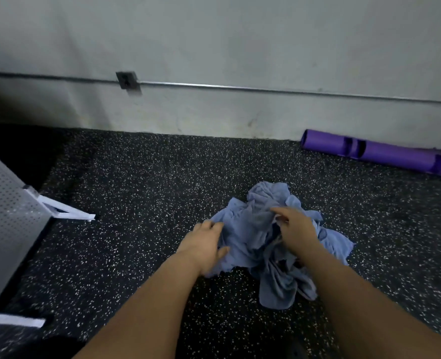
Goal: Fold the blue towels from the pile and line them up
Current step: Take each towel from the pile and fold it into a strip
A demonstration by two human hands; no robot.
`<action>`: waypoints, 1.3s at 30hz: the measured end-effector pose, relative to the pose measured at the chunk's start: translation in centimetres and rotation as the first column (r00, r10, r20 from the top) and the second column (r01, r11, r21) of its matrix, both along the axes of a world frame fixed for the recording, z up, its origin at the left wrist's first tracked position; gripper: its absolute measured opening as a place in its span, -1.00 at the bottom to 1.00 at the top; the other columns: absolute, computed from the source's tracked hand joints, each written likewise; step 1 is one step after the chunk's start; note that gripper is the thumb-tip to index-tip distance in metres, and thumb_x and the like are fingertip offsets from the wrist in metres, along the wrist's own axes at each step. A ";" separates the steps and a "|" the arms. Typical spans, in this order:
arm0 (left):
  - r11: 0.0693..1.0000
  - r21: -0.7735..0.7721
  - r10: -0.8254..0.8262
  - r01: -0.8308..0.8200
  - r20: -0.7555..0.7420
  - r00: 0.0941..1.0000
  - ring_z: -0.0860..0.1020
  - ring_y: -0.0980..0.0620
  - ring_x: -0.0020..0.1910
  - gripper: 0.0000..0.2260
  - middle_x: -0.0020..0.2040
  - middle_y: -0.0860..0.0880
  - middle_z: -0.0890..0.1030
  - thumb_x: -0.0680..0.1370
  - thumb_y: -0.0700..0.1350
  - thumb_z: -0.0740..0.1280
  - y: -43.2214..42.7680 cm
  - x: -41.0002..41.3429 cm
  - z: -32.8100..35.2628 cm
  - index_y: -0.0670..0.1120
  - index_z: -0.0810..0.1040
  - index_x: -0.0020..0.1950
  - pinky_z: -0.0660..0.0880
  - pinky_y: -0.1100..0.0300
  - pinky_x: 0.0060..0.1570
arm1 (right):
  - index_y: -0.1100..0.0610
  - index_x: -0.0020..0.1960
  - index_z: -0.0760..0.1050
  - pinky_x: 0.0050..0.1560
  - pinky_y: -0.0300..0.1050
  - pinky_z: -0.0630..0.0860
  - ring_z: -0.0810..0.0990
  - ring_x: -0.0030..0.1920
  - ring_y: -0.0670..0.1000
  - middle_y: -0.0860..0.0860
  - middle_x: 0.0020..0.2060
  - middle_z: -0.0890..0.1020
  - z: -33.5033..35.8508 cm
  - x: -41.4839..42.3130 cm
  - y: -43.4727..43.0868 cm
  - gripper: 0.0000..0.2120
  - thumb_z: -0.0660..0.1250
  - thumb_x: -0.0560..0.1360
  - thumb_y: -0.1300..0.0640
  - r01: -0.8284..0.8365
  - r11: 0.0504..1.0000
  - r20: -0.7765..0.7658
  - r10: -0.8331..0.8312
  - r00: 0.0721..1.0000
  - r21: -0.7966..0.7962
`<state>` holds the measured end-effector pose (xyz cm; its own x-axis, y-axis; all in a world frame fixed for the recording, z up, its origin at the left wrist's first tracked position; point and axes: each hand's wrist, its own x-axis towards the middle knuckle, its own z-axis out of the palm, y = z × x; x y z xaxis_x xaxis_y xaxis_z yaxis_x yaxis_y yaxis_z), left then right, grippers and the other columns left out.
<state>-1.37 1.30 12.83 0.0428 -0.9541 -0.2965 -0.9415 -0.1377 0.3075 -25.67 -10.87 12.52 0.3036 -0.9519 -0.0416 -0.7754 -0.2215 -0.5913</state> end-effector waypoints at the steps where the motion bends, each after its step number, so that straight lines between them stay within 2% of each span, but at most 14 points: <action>1: 0.999 -0.045 -0.004 0.004 0.000 1.000 0.35 -0.13 0.47 -0.38 0.53 -0.05 0.33 0.67 0.20 0.31 0.5 -0.2 1.5 0.03 0.20 0.66 0.40 -0.10 0.47 | -0.01 0.38 0.62 -0.12 -0.41 0.40 0.60 0.00 -0.08 -0.01 0.22 0.68 1.6 -0.2 0.7 -0.60 0.25 0.66 0.30 -0.003 1.000 0.020 0.003 1.000 -0.012; 3: 0.991 -0.132 -0.024 0.022 -0.010 1.000 0.37 -0.14 0.45 -0.37 0.51 -0.05 0.34 0.65 0.20 0.34 1.7 -0.8 4.2 0.03 0.21 0.64 0.42 -0.11 0.44 | -0.04 0.34 0.65 -0.10 -0.24 0.50 0.62 -0.05 -0.09 -0.02 0.11 0.72 4.9 -0.4 2.2 -0.61 0.32 0.61 0.28 0.011 1.000 0.090 -0.009 0.996 -0.022; 6: 0.967 -0.248 -0.061 0.053 -0.023 0.998 0.38 -0.12 0.46 -0.34 0.54 -0.01 0.33 0.65 0.17 0.36 3.4 -1.4 7.5 0.04 0.18 0.66 0.41 -0.10 0.45 | -0.11 0.19 0.71 0.20 -0.08 0.59 0.69 0.02 -0.14 -0.15 -0.04 0.72 9.0 -0.3 4.6 -0.63 0.49 0.50 0.27 0.021 0.998 0.248 -0.006 0.969 -0.060; 8: 0.949 -0.311 -0.079 0.062 -0.044 0.996 0.35 -0.11 0.49 -0.33 0.57 0.00 0.31 0.65 0.14 0.37 4.8 -1.6 9.5 0.03 0.17 0.68 0.37 -0.08 0.50 | -0.17 0.12 0.70 0.23 -0.10 0.61 0.70 -0.01 -0.21 -0.20 -0.08 0.74 11.0 -0.2 6.4 -0.63 0.55 0.47 0.25 0.007 0.997 0.328 0.019 0.944 -0.080; 12: 0.909 -0.416 -0.079 0.021 -0.121 0.989 0.31 -0.06 0.54 -0.33 0.61 0.03 0.31 0.65 0.15 0.38 7.5 -1.5 12.3 0.04 0.20 0.68 0.30 -0.01 0.55 | -0.13 0.13 0.73 0.16 -0.19 0.62 0.72 -0.02 -0.21 -0.17 -0.09 0.77 13.9 0.4 10.0 -0.66 0.56 0.49 0.26 -0.022 0.996 0.463 0.061 0.884 -0.088; 16: 0.861 -0.507 -0.087 -0.038 -0.220 0.972 0.41 0.04 0.45 -0.35 0.50 0.08 0.47 0.57 0.20 0.46 9.1 -1.4 13.8 0.10 0.34 0.61 0.39 0.05 0.47 | -0.08 0.14 0.75 0.07 -0.27 0.61 0.73 -0.01 -0.14 -0.15 -0.09 0.77 16.1 1.6 13.5 -0.68 0.56 0.49 0.27 -0.058 0.991 0.578 0.115 0.808 -0.117; 19: 0.824 -0.560 -0.096 -0.087 -0.289 0.952 0.57 0.10 0.19 -0.65 0.20 0.16 0.66 0.54 0.09 0.53 10.1 -1.3 14.7 0.15 0.58 0.30 0.53 0.06 0.26 | -0.07 0.11 0.75 0.07 -0.25 0.64 0.74 -0.02 -0.11 -0.15 -0.06 0.78 16.7 2.1 15.1 -0.69 0.56 0.50 0.29 -0.082 0.989 0.600 0.140 0.788 -0.122; 22: 0.825 -0.537 -0.085 -0.178 -0.429 0.899 0.64 0.11 -0.12 -0.93 -0.13 0.12 0.70 0.57 -0.03 0.51 10.8 -1.0 15.3 0.10 0.67 0.02 0.60 0.02 0.01 | -0.04 0.09 0.76 0.02 -0.24 0.64 0.73 -0.07 -0.11 -0.10 -0.08 0.78 16.9 2.4 15.9 -0.73 0.57 0.50 0.27 -0.063 0.993 0.632 0.112 0.767 -0.099; 25: 0.804 -0.544 -0.100 -0.242 -0.524 0.846 0.62 0.08 -0.21 -0.95 -0.22 0.07 0.68 0.59 -0.07 0.50 10.8 0.0 15.9 0.09 0.72 -0.01 0.61 0.05 -0.06 | 0.02 0.10 0.75 -0.09 -0.27 0.62 0.68 -0.14 -0.09 0.03 -0.11 0.76 17.1 2.8 15.9 -0.80 0.56 0.53 0.23 -0.055 0.997 0.653 0.079 0.753 -0.057; 28: 0.795 -0.530 -0.113 -0.295 -0.608 0.786 0.53 0.10 -0.33 -0.97 -0.30 0.01 0.65 0.59 -0.04 0.51 10.7 0.8 16.3 0.07 0.75 -0.03 0.53 0.10 -0.21 | 0.05 0.12 0.73 -0.16 -0.28 0.60 0.66 -0.20 -0.07 0.16 -0.12 0.71 17.1 3.5 15.6 -0.83 0.53 0.56 0.23 -0.092 0.996 0.643 0.071 0.763 0.000; 30: 0.794 -0.526 -0.113 -0.304 -0.620 0.777 0.56 0.11 -0.30 -0.96 -0.27 0.02 0.68 0.60 -0.02 0.50 10.5 1.1 16.2 0.07 0.75 -0.04 0.54 0.09 -0.19 | 0.04 0.12 0.73 -0.17 -0.18 0.58 0.63 -0.21 -0.01 0.15 -0.18 0.68 16.9 4.1 15.6 -0.82 0.49 0.58 0.26 -0.129 0.992 0.632 0.092 0.769 0.013; 32: 0.796 -0.528 -0.115 -0.296 -0.612 0.783 0.61 0.16 -0.24 -0.93 -0.22 0.11 0.71 0.62 -0.02 0.48 10.3 1.4 16.1 0.07 0.75 -0.04 0.55 0.16 -0.15 | 0.00 0.13 0.73 -0.13 -0.11 0.57 0.62 -0.19 0.02 0.13 -0.15 0.70 16.7 4.6 15.5 -0.81 0.47 0.60 0.25 -0.163 0.987 0.616 0.125 0.778 0.006; 36: 0.816 -0.512 -0.101 -0.267 -0.582 0.807 0.66 0.07 -0.14 -0.89 -0.18 0.13 0.72 0.62 0.09 0.46 9.0 2.7 15.6 0.11 0.73 -0.05 0.61 0.00 -0.06 | 0.00 0.11 0.73 -0.03 -0.26 0.61 0.72 -0.05 -0.02 -0.05 -0.05 0.76 16.7 6.1 15.2 -0.88 0.51 0.59 0.13 -0.272 0.962 0.600 0.217 0.770 0.000; 39: 0.825 -0.507 -0.102 -0.248 -0.566 0.818 0.60 0.08 -0.25 -0.85 -0.25 0.07 0.69 0.58 0.14 0.49 7.9 3.6 15.4 0.13 0.72 -0.13 0.57 -0.02 -0.16 | -0.08 0.06 0.71 -0.14 -0.25 0.62 0.71 -0.10 0.04 0.02 -0.12 0.74 15.8 8.0 14.0 -0.82 0.61 0.48 0.03 -0.328 0.944 0.524 0.275 0.806 0.009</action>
<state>2.27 9.16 28.20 0.1175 -0.9565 0.2670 -0.5761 0.1534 0.8028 -17.71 3.15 28.34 0.5778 -0.8081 0.1151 -0.2609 -0.3164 -0.9120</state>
